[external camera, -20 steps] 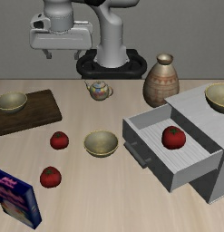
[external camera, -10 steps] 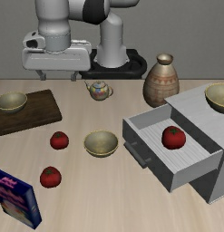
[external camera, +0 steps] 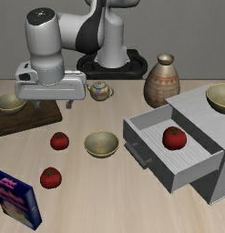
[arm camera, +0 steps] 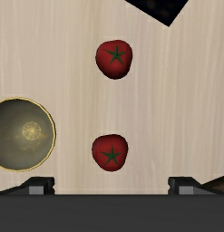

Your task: Pick the tomato next to the cutting board and place it on the porcelain bowl at the top of the cabinet

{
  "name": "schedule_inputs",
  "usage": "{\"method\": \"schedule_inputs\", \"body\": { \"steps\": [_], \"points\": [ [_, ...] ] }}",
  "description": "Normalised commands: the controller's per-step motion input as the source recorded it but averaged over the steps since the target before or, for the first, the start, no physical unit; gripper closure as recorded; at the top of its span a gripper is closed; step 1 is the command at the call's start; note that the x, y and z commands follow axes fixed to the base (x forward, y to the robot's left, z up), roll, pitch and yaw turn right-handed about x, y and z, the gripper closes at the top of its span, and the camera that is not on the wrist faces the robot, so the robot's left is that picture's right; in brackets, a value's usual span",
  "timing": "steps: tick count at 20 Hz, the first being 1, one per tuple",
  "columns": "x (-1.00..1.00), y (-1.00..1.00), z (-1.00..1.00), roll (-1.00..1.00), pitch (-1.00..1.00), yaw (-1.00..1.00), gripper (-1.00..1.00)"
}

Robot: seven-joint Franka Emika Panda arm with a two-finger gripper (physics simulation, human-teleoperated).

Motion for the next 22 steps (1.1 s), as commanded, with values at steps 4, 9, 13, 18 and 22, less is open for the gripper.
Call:
{"method": "schedule_inputs", "body": {
  "steps": [4,9,13,18,22],
  "points": [
    [0.0,0.0,-1.0,0.0,0.0,0.0,-1.0],
    [-0.2,0.0,-0.8,0.0,0.0,0.0,-1.0],
    [0.0,0.0,-1.0,0.0,0.0,0.0,-1.0],
    [-0.2,0.0,-0.2,0.0,0.0,0.0,1.0],
    [0.0,0.0,0.0,0.0,0.0,0.0,1.0]
  ]
}}
